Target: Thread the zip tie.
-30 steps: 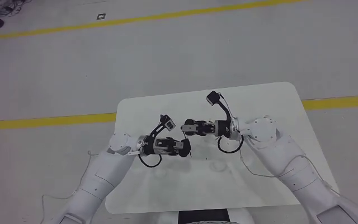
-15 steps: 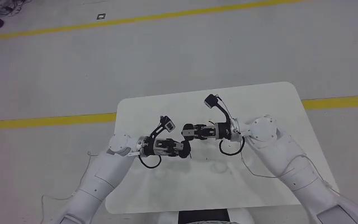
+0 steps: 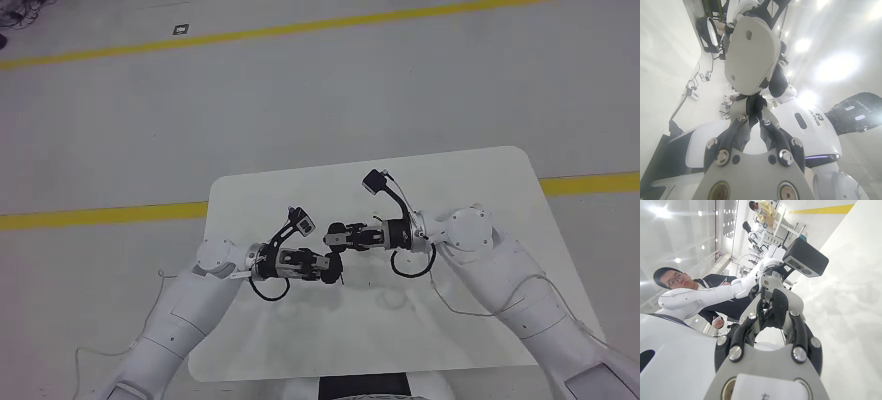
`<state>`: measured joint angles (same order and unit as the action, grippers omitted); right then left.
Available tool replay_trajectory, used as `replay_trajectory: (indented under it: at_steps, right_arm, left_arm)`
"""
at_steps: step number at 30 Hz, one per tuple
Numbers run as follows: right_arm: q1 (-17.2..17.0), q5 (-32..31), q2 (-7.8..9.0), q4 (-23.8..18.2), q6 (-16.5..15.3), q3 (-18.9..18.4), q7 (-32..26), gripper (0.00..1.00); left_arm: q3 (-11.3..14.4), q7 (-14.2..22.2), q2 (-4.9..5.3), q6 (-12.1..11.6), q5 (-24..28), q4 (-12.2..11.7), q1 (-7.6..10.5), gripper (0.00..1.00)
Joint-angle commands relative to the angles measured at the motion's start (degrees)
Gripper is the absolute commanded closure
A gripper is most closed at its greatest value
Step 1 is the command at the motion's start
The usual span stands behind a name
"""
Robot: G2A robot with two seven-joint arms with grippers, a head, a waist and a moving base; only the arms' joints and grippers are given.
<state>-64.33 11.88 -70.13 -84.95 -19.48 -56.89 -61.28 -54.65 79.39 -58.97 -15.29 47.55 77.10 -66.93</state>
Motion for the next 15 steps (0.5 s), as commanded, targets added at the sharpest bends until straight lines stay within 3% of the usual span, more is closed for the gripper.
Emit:
replay_trajectory:
  at_steps: [1, 5, 15]
  right_arm:
    - [0.06, 0.00, -0.02, 0.13, 0.00, 0.06, -0.10, 0.88]
    - [0.17, 0.14, -0.06, 0.31, 0.00, 0.13, -0.14, 1.00]
    - [0.26, 0.93, -0.12, 0.63, 0.00, -0.14, -0.14, 1.00]
  left_arm:
    - [0.00, -0.03, 0.00, 0.00, 0.00, -0.06, 0.03, 1.00]
    - [0.00, -0.06, 0.02, 0.01, 0.04, -0.13, 0.05, 1.00]
    - [-0.07, -0.04, 0.08, 0.19, 0.14, -0.45, 0.11, 1.00]
